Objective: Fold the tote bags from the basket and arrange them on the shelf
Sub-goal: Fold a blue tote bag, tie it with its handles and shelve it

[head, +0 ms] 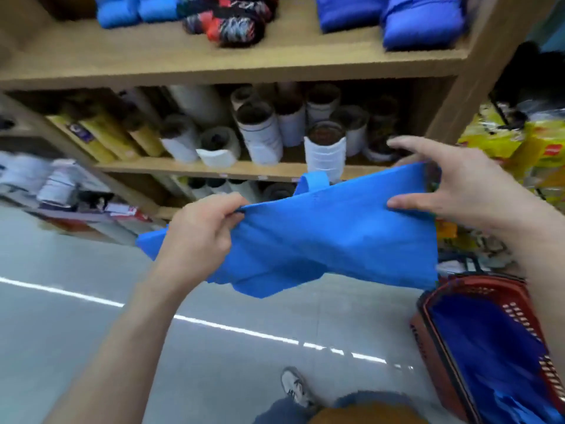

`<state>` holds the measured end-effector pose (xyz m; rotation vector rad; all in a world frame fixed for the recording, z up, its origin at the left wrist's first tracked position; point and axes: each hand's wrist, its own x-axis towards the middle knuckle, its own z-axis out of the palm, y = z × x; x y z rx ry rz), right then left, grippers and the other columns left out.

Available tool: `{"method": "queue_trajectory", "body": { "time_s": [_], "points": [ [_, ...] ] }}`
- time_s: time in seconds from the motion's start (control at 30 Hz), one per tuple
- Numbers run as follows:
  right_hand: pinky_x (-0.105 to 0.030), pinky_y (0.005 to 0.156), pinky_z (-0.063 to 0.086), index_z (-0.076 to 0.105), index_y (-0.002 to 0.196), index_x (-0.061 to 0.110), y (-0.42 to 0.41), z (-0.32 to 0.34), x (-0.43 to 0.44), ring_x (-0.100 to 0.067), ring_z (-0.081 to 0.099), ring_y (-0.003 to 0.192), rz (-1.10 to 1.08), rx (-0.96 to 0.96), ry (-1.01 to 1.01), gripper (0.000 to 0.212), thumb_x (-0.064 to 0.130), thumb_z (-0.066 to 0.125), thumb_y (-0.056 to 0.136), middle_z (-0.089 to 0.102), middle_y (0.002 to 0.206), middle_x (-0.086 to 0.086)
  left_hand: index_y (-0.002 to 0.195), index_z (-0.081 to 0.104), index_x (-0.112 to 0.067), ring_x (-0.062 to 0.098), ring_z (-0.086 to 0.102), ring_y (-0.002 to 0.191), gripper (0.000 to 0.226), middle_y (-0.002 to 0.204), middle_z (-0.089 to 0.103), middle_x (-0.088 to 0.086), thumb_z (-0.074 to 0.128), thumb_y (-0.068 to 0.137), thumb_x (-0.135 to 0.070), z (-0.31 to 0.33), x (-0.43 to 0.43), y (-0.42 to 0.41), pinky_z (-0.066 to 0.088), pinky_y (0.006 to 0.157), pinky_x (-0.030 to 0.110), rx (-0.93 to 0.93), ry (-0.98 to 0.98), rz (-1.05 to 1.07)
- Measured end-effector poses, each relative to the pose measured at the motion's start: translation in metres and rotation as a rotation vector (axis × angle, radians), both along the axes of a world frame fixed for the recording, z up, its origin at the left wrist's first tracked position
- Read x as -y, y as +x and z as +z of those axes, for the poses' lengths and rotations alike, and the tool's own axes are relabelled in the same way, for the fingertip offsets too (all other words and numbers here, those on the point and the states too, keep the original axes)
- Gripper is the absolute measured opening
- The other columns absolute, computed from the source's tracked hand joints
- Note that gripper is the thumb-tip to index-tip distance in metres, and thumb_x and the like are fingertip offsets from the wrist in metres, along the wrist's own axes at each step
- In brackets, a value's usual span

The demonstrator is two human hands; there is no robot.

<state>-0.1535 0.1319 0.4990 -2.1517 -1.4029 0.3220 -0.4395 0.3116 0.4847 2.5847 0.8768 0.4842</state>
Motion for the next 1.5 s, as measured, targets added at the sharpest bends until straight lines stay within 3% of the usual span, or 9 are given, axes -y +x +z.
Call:
{"method": "queue_trajectory", "body": {
  "time_s": [0.1,0.27,0.4,0.57,0.73,0.93,1.07,1.27,1.5],
  "points": [
    [-0.013,0.063,0.051,0.066,0.088,0.022,-0.034,-0.011,-0.057,0.0,0.062,0.063,0.024,-0.463,0.147,0.025,0.006,0.08,0.075,0.068,0.068,0.009,0.085,0.054,-0.025,0.022,0.053,0.072,0.007,0.07,0.057,-0.005,0.047,0.085,-0.027,0.006,-0.044,-0.063,0.046,0.067,0.043,-0.039,-0.044,0.112],
    [-0.031,0.049,0.058,0.049,0.083,0.029,-0.107,-0.005,-0.152,-0.007,0.057,0.066,0.068,-0.546,0.235,0.031,0.002,0.058,0.095,0.059,0.074,0.007,0.091,0.071,-0.028,0.025,0.061,0.086,0.018,0.089,0.07,0.003,0.077,0.079,-0.015,0.009,-0.097,-0.144,0.046,0.08,0.036,0.029,-0.061,0.403],
    [-0.032,0.056,0.06,0.047,0.091,0.03,-0.153,0.018,-0.212,-0.007,0.058,0.07,0.144,-0.401,0.358,0.023,0.01,0.056,0.097,0.062,0.084,-0.001,0.092,0.077,-0.012,0.039,0.051,0.093,0.022,0.092,0.058,0.013,0.079,0.078,-0.028,0.005,-0.128,-0.189,0.044,0.075,0.044,-0.129,0.352,0.638],
    [-0.055,0.063,0.054,0.043,0.107,0.03,-0.18,0.044,-0.274,-0.03,0.059,0.071,0.23,-0.128,0.467,0.015,0.021,0.051,0.098,0.057,0.084,-0.01,0.102,0.066,-0.022,0.042,0.058,0.083,0.028,0.088,0.065,0.016,0.05,0.096,-0.044,0.015,-0.163,-0.198,0.039,0.063,0.039,-0.247,0.332,0.929],
    [-0.024,0.04,0.051,0.043,0.117,0.02,-0.163,0.063,-0.333,-0.021,0.06,0.066,0.207,-0.145,0.567,0.016,0.021,0.047,0.101,0.053,0.091,-0.009,0.1,0.068,-0.022,0.042,0.058,0.079,0.031,0.082,0.068,0.015,0.057,0.091,-0.049,0.046,-0.222,-0.185,0.036,0.061,0.037,-0.038,0.429,0.965],
    [-0.019,0.062,0.042,0.038,0.106,0.018,-0.127,0.084,-0.411,0.002,0.049,0.071,0.055,-0.098,0.946,0.011,0.017,0.045,0.097,0.045,0.084,0.012,0.132,0.056,-0.027,0.024,0.062,0.112,0.043,0.119,0.069,0.0,0.061,0.09,-0.027,0.095,-0.315,-0.144,0.043,0.093,0.033,0.305,0.435,0.701],
    [-0.017,0.068,0.037,0.033,0.105,0.016,-0.115,0.099,-0.458,0.007,0.045,0.068,-0.067,-0.102,1.083,0.012,0.015,0.043,0.098,0.037,0.078,0.019,0.155,0.014,-0.013,0.012,0.023,0.146,0.098,0.156,0.021,-0.008,0.076,0.079,-0.014,0.105,-0.368,-0.116,0.017,0.118,0.02,0.346,0.335,0.365],
    [-0.005,0.066,0.03,0.048,0.107,-0.009,-0.105,0.104,-0.513,0.016,0.046,0.067,-0.211,-0.147,1.164,0.021,0.01,0.042,0.099,0.036,0.073,0.018,0.153,0.01,-0.036,0.03,0.002,0.15,0.108,0.163,0.005,0.005,0.084,0.073,-0.035,0.094,-0.416,-0.087,0.01,0.121,0.05,0.047,0.277,0.203],
    [-0.018,0.077,0.039,0.046,0.105,0.006,-0.108,0.098,-0.559,0.006,0.044,0.079,-0.335,-0.068,1.196,0.011,0.011,0.046,0.096,0.045,0.087,0.005,0.144,0.012,-0.061,0.018,-0.002,0.15,0.079,0.164,0.001,-0.01,0.028,0.072,-0.088,0.075,-0.485,-0.085,0.007,0.113,0.066,-0.471,0.122,0.161]
  ]
}}
